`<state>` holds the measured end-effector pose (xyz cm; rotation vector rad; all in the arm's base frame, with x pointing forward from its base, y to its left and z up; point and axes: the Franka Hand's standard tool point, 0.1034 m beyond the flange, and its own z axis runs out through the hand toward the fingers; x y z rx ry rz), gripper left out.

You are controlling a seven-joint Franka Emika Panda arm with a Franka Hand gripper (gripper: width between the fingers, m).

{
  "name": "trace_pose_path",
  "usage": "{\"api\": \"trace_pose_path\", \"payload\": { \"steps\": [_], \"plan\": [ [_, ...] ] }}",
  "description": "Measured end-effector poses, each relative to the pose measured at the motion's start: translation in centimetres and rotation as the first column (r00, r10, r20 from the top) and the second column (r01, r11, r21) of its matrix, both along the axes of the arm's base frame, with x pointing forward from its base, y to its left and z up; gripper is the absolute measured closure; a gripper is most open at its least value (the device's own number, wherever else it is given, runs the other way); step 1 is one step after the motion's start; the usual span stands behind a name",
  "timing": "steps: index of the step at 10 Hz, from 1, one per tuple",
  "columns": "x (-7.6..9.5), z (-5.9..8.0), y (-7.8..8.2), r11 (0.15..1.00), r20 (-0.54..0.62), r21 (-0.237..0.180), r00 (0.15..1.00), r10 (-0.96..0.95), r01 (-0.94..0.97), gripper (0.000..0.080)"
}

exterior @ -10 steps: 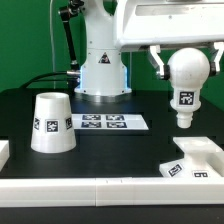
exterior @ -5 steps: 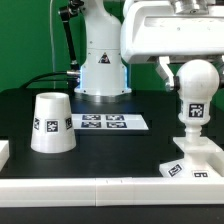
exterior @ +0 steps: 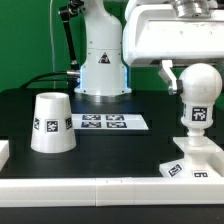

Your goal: Assemble lamp

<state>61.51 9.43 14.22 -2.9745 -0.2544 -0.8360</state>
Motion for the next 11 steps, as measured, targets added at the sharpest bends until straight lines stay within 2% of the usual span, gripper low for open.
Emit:
{"api": "trace_pose_path", "payload": {
  "steps": [8,11],
  "plan": [
    [-1.4,-0.8,0.6,1.000,-0.022,-0.004,1.000,0.014,-0.014,0.0220],
    [-1.8,-1.8,0.7,1.000,-0.033,-0.007,0.999,0.016,-0.016,0.0220]
  ]
}}
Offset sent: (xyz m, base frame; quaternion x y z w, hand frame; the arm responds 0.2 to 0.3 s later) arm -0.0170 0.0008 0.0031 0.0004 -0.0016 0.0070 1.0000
